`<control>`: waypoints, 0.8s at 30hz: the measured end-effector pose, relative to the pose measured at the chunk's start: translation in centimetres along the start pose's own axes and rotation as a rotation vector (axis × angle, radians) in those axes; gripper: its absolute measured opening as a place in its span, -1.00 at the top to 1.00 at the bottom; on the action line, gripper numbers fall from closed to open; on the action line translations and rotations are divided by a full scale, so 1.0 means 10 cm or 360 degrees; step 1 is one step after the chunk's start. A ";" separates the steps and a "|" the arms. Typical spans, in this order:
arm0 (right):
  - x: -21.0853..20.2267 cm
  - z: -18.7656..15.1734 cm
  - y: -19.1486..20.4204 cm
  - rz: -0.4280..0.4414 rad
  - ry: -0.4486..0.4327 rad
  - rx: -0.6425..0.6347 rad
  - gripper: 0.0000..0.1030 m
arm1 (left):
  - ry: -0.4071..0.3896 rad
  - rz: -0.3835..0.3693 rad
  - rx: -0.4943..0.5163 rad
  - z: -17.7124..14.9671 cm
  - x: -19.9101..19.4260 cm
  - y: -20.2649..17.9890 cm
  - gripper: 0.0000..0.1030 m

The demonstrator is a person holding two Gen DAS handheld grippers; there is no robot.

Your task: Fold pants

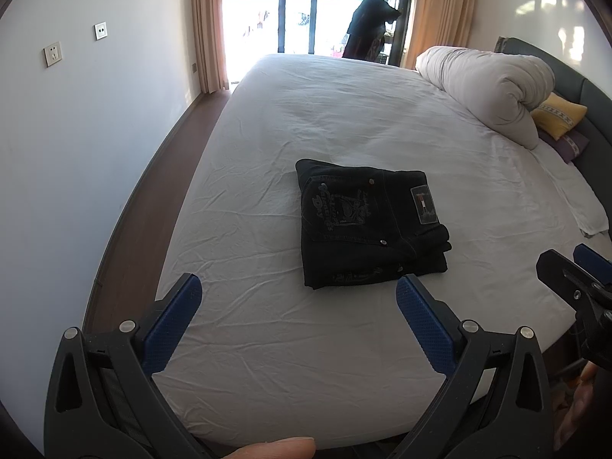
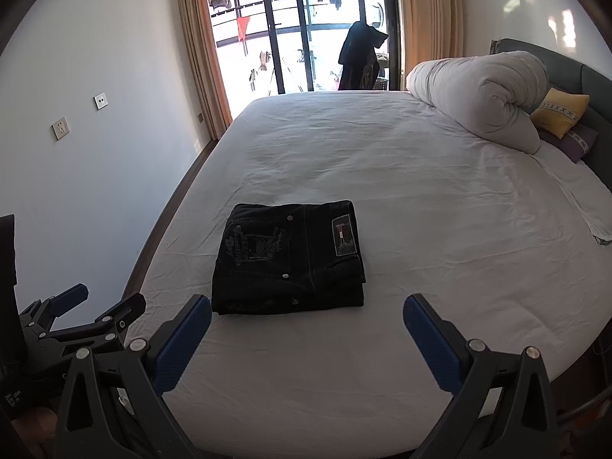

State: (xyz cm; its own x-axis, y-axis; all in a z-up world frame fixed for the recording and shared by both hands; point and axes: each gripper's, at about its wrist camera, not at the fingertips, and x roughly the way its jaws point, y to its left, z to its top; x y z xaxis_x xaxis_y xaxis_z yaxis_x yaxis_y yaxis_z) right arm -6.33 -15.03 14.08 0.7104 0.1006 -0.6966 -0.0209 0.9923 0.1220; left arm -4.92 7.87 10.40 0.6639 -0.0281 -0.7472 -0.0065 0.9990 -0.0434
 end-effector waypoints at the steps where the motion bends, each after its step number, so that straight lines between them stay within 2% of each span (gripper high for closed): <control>1: 0.00 0.00 0.00 0.0000 0.0000 0.0000 -1.00 | 0.0000 0.0000 0.0001 0.00 0.00 0.00 -1.00; 24: -0.01 0.01 -0.01 0.0000 0.0002 -0.0002 -1.00 | 0.0001 0.0001 -0.0001 0.01 -0.02 0.00 -1.00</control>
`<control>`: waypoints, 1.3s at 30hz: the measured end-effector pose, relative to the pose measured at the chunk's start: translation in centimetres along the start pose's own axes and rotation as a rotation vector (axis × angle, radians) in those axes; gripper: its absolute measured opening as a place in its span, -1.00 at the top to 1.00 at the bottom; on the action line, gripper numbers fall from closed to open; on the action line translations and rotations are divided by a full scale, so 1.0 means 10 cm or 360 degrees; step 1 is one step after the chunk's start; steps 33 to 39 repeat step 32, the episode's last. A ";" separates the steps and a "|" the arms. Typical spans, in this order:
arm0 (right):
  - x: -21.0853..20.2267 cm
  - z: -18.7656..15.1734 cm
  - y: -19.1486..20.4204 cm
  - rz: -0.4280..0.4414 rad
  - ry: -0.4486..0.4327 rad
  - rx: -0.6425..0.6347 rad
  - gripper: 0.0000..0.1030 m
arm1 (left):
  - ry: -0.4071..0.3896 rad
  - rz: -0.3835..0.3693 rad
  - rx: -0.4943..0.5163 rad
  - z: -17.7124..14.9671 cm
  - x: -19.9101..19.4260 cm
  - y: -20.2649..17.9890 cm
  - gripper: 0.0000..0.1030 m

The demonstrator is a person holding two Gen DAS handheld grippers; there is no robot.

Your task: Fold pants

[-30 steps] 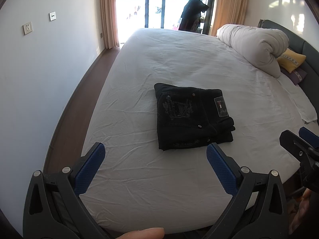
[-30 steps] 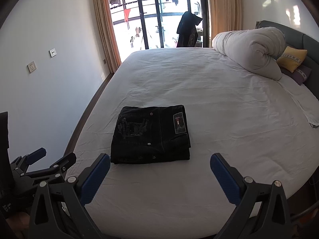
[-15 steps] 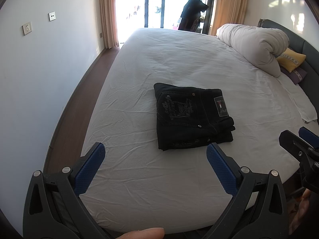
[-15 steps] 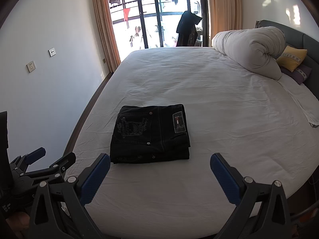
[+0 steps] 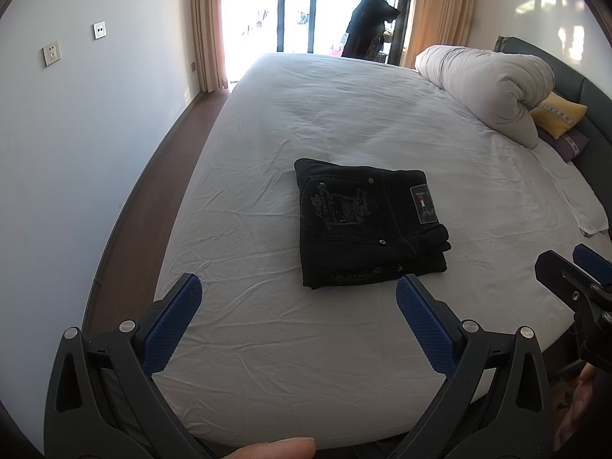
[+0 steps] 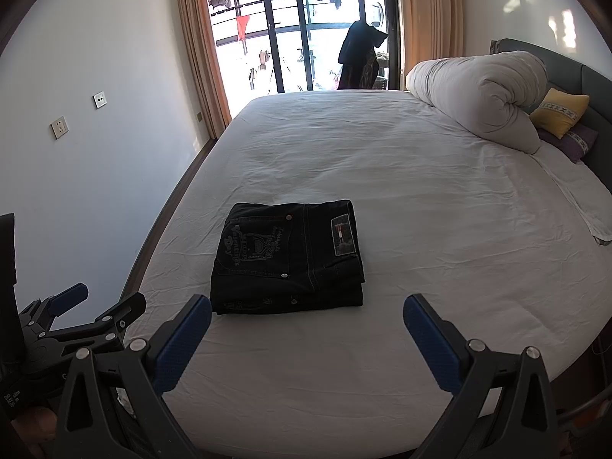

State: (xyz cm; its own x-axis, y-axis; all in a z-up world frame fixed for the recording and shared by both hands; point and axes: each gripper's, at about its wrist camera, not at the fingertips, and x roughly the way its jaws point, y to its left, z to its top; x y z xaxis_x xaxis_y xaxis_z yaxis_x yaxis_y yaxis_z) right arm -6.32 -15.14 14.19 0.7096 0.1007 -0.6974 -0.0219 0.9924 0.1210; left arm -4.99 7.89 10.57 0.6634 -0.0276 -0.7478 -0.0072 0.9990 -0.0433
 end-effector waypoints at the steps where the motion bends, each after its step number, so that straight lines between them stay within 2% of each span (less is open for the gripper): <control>1: 0.00 0.00 0.00 0.0000 0.0000 -0.0001 -1.00 | 0.0001 0.0000 0.0000 0.00 0.00 0.00 -1.00; 39: 0.00 -0.07 -0.08 0.0007 0.0015 0.0010 -1.00 | 0.0039 -0.0013 0.0025 -0.08 0.09 -0.05 -1.00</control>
